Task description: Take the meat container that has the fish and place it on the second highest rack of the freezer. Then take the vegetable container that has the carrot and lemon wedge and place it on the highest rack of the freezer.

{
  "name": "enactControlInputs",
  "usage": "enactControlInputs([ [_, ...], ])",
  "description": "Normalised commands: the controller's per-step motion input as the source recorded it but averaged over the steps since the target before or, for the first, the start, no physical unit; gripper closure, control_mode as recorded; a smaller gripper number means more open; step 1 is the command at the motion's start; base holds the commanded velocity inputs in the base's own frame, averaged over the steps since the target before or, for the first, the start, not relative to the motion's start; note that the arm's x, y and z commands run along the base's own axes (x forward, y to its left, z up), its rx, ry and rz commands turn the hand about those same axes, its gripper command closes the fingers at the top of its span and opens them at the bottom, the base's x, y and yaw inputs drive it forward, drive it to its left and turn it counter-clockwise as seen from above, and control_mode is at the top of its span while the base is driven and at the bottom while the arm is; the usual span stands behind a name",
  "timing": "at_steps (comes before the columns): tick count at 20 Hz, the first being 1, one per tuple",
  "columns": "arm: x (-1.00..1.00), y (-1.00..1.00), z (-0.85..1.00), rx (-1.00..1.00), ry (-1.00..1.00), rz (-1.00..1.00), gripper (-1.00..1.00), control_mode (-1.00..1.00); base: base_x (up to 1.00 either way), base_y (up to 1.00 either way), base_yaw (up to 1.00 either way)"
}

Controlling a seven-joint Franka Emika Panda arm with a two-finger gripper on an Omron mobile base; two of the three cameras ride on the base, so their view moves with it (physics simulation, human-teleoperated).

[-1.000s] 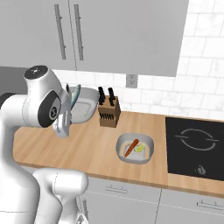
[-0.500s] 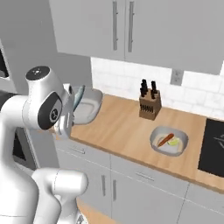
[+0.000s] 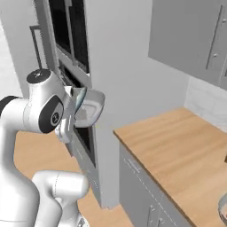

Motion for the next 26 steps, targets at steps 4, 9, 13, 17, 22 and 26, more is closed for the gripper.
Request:
enactControlInputs([
  [4, 0.0, 0.0, 0.0, 0.0, 0.0, 0.0, 1.0, 1.0, 0.41, 0.07, 0.75],
  [9, 0.0, 0.0, 0.0, 0.0, 0.0, 0.0, 1.0, 1.0, 0.53, 0.11, 0.56],
  [13, 0.0, 0.0, 0.0, 0.0, 0.0, 0.0, 1.0, 1.0, 0.72, 0.35, 0.28],
  [17, 0.0, 0.0, 0.0, 0.0, 0.0, 0.0, 1.0, 1.0, 0.92, 0.54, 0.09],
  [22, 0.0, 0.0, 0.0, 0.0, 0.0, 0.0, 1.0, 1.0, 0.99, 0.71, 0.0],
  [26, 0.0, 0.0, 0.0, 0.0, 0.0, 0.0, 1.0, 1.0, 1.0, 0.76, 0.0],
])
